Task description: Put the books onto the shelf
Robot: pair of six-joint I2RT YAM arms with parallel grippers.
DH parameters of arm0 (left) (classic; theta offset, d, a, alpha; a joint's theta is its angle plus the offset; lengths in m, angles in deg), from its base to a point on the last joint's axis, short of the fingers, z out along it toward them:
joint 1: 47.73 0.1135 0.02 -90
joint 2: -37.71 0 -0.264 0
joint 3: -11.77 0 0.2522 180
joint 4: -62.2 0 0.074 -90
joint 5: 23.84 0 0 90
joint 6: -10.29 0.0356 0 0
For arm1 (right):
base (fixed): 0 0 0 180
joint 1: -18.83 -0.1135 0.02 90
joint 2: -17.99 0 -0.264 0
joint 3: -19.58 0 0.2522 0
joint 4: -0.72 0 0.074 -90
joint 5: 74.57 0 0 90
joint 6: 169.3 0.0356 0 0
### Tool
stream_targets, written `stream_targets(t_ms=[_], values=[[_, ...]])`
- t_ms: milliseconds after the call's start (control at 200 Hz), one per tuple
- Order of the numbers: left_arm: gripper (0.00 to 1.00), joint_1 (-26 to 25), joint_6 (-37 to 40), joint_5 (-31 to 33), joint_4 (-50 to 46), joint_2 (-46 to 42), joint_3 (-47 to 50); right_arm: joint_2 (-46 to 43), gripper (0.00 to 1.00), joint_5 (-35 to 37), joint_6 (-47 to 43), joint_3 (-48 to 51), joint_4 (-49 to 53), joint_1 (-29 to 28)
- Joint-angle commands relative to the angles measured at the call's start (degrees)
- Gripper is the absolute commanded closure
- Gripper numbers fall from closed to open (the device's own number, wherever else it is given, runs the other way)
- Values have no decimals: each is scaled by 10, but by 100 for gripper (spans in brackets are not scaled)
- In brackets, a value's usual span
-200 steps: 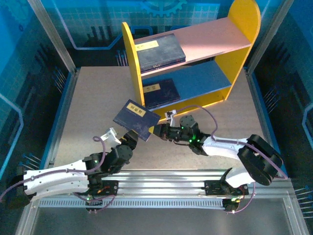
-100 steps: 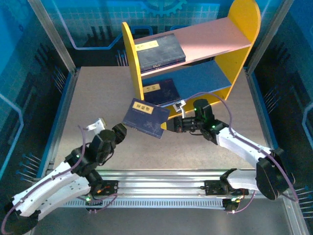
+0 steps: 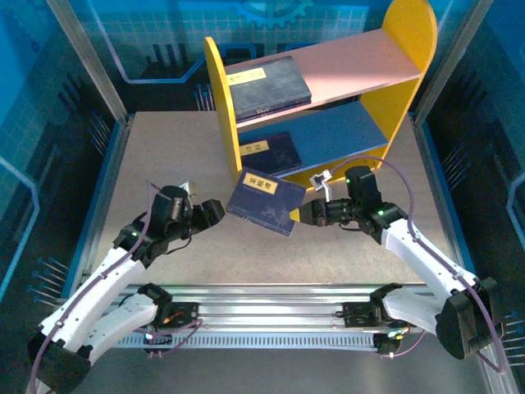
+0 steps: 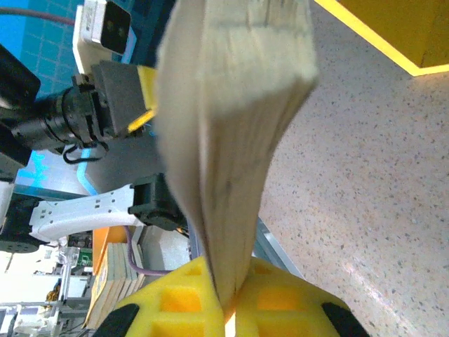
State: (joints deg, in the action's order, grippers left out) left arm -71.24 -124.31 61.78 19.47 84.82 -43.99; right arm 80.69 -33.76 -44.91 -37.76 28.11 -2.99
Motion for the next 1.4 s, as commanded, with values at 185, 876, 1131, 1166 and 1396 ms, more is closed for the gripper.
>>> stream_targets(t_ms=[185,876,1131,1166,1396], values=[[30,33,23,-151,83,19,6,-18,93,-42,-28,5,38,14],[35,32,8,-287,210,52,37,-21,92,-102,-7,6,-4,14],[47,32,1,-294,232,48,51,-4,91,-88,-11,12,0,14],[49,32,0,-296,236,50,51,-3,91,-87,-12,12,2,14],[68,32,-2,-305,246,58,45,2,89,-73,-8,20,-9,14]])
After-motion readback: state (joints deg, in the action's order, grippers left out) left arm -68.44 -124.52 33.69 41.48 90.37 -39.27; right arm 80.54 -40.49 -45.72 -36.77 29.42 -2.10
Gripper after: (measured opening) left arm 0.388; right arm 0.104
